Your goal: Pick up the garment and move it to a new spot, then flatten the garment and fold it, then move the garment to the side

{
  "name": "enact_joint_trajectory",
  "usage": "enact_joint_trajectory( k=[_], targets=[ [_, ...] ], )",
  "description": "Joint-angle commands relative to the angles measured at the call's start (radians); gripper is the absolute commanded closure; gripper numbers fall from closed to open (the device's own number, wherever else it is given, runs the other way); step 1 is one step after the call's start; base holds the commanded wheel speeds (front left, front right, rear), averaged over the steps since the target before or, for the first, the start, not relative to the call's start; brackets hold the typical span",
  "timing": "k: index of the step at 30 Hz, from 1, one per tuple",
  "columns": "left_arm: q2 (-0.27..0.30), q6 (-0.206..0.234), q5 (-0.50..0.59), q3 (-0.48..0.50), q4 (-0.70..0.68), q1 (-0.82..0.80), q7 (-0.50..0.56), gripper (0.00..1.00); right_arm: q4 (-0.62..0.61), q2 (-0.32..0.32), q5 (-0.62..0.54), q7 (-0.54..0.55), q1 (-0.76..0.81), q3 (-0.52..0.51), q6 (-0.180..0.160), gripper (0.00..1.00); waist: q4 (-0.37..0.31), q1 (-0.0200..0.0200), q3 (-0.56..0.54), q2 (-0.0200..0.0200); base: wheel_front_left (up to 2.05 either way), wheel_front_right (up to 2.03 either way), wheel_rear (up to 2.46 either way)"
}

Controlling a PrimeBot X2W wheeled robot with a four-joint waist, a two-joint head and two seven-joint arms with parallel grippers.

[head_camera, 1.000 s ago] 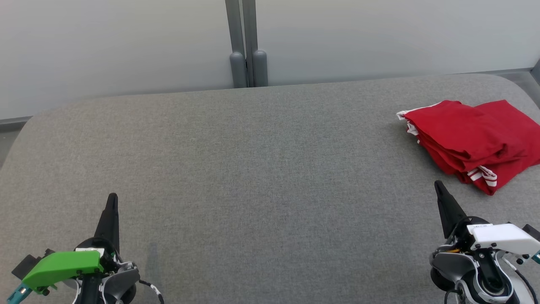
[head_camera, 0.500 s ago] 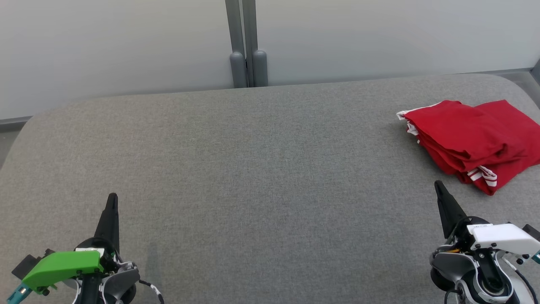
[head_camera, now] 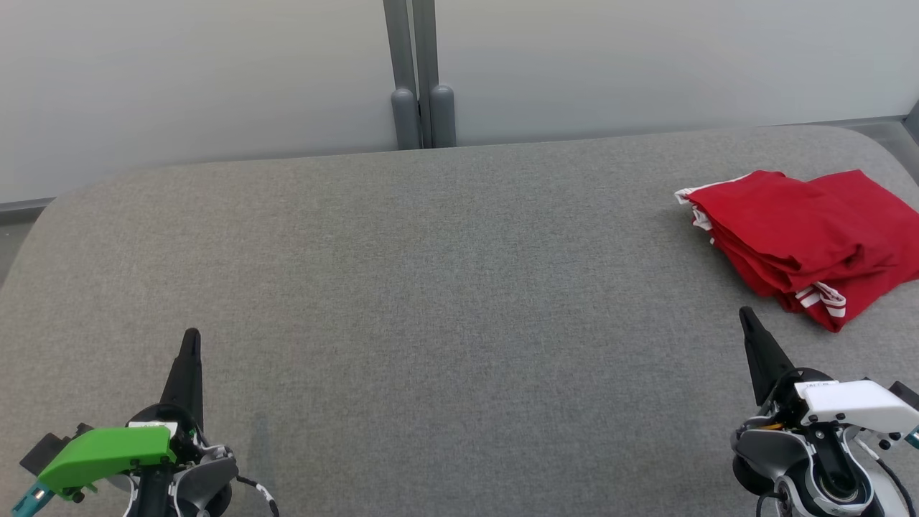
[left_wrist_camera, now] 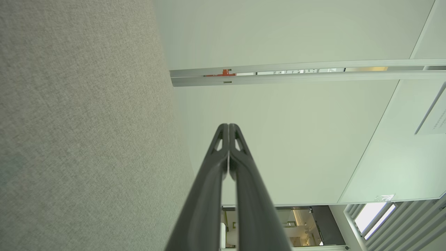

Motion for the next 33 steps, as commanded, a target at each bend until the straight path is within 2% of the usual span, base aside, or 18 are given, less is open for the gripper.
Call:
enact_joint_trajectory(
  k=[1, 33],
  targets=[
    [0.007, -0.004, -0.001, 0.003, 0.001, -0.013, 0.005, 1.0, 0.001, -0.005, 0.007, 0.004, -0.005, 0.001, 0.0, 1.0, 0.0, 0.0, 0.0, 0.0, 0.0, 0.0, 0.0],
    [0.007, -0.004, -0.001, 0.003, 0.001, -0.013, 0.004, 1.0, 0.001, -0.004, 0.007, 0.003, -0.005, 0.001, 0.0, 1.0, 0.0, 0.0, 0.0, 0.0, 0.0, 0.0, 0.0]
  ],
)
